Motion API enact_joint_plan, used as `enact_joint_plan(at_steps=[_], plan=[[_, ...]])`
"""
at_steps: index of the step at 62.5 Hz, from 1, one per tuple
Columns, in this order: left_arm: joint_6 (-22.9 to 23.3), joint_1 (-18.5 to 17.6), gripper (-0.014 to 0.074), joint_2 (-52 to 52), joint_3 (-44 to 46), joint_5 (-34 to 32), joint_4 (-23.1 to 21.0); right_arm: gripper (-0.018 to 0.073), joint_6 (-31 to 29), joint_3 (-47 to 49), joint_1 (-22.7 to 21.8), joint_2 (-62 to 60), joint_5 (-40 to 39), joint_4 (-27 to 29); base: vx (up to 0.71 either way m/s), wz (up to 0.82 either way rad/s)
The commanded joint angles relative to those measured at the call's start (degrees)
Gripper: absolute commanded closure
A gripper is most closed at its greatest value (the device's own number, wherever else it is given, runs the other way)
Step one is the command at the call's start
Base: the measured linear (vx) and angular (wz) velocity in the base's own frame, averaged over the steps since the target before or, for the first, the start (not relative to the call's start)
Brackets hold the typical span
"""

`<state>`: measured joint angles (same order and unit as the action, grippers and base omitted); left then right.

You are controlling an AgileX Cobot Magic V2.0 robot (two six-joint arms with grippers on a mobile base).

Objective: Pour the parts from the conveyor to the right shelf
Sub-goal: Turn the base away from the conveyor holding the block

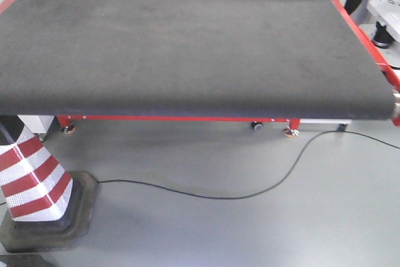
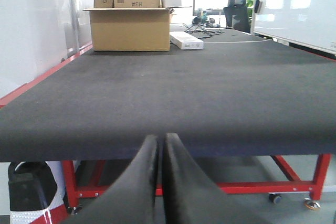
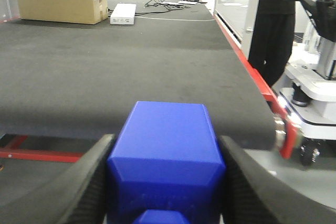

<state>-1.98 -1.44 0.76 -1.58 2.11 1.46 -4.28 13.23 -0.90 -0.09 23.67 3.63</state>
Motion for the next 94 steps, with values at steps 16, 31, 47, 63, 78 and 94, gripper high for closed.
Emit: enact_joint_plan(at_steps=[16,31,47,63,78,94], plan=[[0.16,-0.03,0.0603,0.81,-1.75,-4.39,-0.16,0.0564,-0.31,1.49,0.06,0.69,-4.67,0.02,-0.28,-0.41],[0.16,-0.03,0.0603,0.81,-1.75,-4.39,-0.16,0.0564,-0.31,1.49,0.06,0.69,-4.67,0.02,-0.23,-0.89],[0.16,-0.03,0.0603,0.81,-1.75,-4.39,-0.16,0.0564,-0.31,1.49,0.06,0.69,-4.67,0.02,-0.23,-0.89],[0.16,-0.03,0.0603,0.81,-1.75,-4.39,-0.16,0.0564,-0.31,1.49,0.06,0.69,-4.67,0.02,-0.21,-0.78],[0.16,-0.03,0.0603,0.81,-1.75,-4.39,-0.16,0.0564,-0.31,1.49,0.06,0.69,-4.67,0.02,-0.18,-0.68],[0.16,-0.03,0.0603,0.81,-1.75,-4.39,-0.16,0.0564,-0.31,1.49,0.06,0.69,-4.67,0.02,-0.14,-0.59]])
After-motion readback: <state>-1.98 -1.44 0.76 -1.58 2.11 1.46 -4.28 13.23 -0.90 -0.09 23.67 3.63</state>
